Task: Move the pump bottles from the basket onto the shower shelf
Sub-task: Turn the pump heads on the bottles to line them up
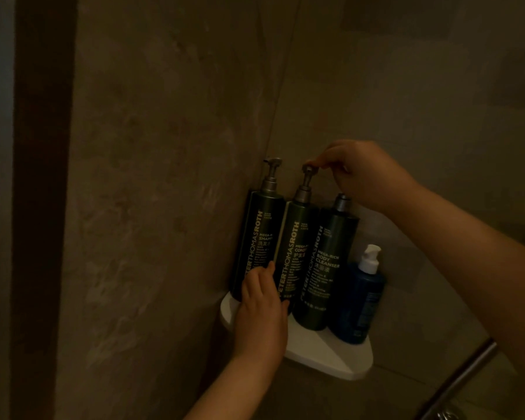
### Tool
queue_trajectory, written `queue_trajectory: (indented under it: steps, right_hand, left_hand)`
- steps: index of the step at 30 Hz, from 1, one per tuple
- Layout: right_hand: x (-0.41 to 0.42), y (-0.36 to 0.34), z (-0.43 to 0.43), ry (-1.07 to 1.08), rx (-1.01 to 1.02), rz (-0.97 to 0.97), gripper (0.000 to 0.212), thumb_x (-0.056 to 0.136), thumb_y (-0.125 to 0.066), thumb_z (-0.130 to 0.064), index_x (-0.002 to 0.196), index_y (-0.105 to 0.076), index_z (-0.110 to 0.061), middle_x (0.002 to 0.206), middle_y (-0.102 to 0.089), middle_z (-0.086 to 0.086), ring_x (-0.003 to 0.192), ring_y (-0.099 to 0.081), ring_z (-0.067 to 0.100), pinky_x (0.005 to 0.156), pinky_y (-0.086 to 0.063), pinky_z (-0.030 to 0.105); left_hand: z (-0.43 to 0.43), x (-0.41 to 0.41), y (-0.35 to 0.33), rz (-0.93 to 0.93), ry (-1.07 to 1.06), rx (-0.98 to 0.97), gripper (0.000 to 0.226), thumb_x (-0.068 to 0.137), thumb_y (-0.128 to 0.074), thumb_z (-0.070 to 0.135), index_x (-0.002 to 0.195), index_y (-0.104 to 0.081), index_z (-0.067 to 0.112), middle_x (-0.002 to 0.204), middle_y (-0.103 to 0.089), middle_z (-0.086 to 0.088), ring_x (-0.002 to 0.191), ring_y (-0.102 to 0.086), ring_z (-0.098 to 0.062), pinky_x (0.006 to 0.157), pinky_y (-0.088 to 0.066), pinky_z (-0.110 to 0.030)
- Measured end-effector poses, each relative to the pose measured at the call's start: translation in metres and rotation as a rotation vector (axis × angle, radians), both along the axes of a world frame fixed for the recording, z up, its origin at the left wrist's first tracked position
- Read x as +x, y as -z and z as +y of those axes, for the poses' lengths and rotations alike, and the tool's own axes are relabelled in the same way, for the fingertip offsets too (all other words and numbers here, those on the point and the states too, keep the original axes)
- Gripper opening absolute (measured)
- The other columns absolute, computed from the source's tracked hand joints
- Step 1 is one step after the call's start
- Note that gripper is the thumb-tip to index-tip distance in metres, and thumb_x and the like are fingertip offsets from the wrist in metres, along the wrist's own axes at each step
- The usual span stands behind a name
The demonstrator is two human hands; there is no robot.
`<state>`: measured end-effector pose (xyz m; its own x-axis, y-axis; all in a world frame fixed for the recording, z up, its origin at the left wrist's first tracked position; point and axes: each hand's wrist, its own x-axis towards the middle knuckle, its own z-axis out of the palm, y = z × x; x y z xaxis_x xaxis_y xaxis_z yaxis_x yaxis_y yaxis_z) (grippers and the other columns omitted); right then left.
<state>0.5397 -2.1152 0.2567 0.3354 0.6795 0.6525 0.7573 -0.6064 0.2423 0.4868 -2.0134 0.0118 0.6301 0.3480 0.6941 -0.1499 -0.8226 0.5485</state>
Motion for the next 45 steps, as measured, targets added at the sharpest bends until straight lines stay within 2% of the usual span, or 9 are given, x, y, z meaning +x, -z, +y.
queue_trajectory:
  steps: [4,12,17,21,27,32,38,43,45]
  right_hand:
    - [0.005,-0.001,0.0,0.001,-0.011,0.0,0.045,0.082,-0.042,0.011,0.112,-0.069,-0.01,0.108,-0.066,0.01,0.1,-0.061,0.028,0.074,-0.035,0.021]
    - [0.002,0.0,-0.001,0.015,-0.012,0.053,0.042,0.087,-0.043,0.006,0.116,-0.066,-0.013,0.112,-0.064,0.01,0.104,-0.059,0.028,0.081,-0.042,0.026]
    - [-0.007,-0.001,-0.007,-0.005,0.001,0.11,0.04,0.09,-0.046,-0.002,0.128,-0.055,-0.012,0.122,-0.057,0.009,0.106,-0.057,0.022,0.086,-0.045,0.029]
    - [-0.004,-0.005,-0.02,0.112,0.008,0.13,0.032,0.095,-0.045,-0.012,0.124,-0.058,-0.014,0.12,-0.061,0.009,0.108,-0.058,0.024,0.082,-0.041,0.026]
    - [-0.001,-0.004,-0.03,0.209,-0.021,0.205,0.031,0.097,-0.045,-0.011,0.122,-0.062,-0.015,0.122,-0.064,0.011,0.112,-0.057,0.026,0.084,-0.039,0.026]
    - [-0.004,-0.002,-0.034,0.194,-0.017,0.228,0.03,0.096,-0.048,-0.015,0.124,-0.061,-0.017,0.117,-0.066,0.009,0.104,-0.06,0.021,0.079,-0.037,0.022]
    - [-0.02,-0.01,-0.041,0.138,-0.028,0.274,0.027,0.093,-0.055,-0.014,0.118,-0.065,-0.018,0.11,-0.069,0.007,0.099,-0.064,0.02,0.09,-0.048,0.033]
    - [-0.033,-0.013,-0.045,0.062,-0.039,0.314,0.027,0.092,-0.058,-0.014,0.116,-0.066,-0.019,0.111,-0.069,0.003,0.101,-0.063,0.013,0.094,-0.047,0.03]
    - [-0.037,-0.014,-0.046,0.041,-0.057,0.314,0.027,0.091,-0.058,-0.014,0.116,-0.066,-0.02,0.11,-0.069,0.001,0.099,-0.062,0.009,0.091,-0.046,0.023]
  left_hand:
    - [0.0,0.005,-0.001,0.009,-0.014,0.002,0.072,0.089,-0.059,0.029,0.145,-0.015,0.018,0.138,-0.028,0.001,0.126,-0.033,-0.011,0.093,-0.025,-0.012]
    - [-0.001,0.004,-0.003,-0.004,-0.002,-0.05,0.064,0.085,-0.066,0.023,0.138,-0.03,0.016,0.134,-0.036,-0.002,0.123,-0.04,-0.014,0.093,-0.032,-0.016]
    - [0.001,-0.001,0.001,-0.013,0.021,-0.074,0.059,0.086,-0.065,0.023,0.135,-0.033,0.016,0.133,-0.037,-0.002,0.12,-0.041,-0.012,0.09,-0.029,-0.013]
    - [0.0,-0.009,0.005,-0.029,0.075,-0.065,0.057,0.088,-0.06,0.028,0.136,-0.03,0.021,0.135,-0.033,0.002,0.121,-0.038,-0.01,0.094,-0.031,-0.014]
    - [-0.006,-0.016,0.007,-0.077,0.136,-0.038,0.049,0.091,-0.055,0.031,0.134,-0.032,0.023,0.133,-0.034,0.006,0.119,-0.036,-0.005,0.094,-0.028,-0.013]
    - [-0.009,-0.018,0.007,-0.096,0.165,-0.051,0.048,0.091,-0.055,0.032,0.133,-0.033,0.025,0.131,-0.034,0.008,0.117,-0.036,-0.003,0.097,-0.034,-0.017]
    - [-0.013,-0.022,0.007,-0.108,0.214,-0.081,0.046,0.091,-0.052,0.038,0.131,-0.031,0.03,0.13,-0.034,0.013,0.115,-0.032,0.003,0.094,-0.029,-0.015]
    - [-0.018,-0.026,0.003,-0.108,0.267,-0.12,0.051,0.088,-0.048,0.049,0.133,-0.027,0.034,0.133,-0.032,0.015,0.121,-0.034,0.0,0.099,-0.032,-0.019]
    - [-0.019,-0.028,0.001,-0.095,0.283,-0.138,0.057,0.086,-0.049,0.052,0.135,-0.025,0.035,0.135,-0.031,0.016,0.124,-0.034,-0.001,0.102,-0.035,-0.024]
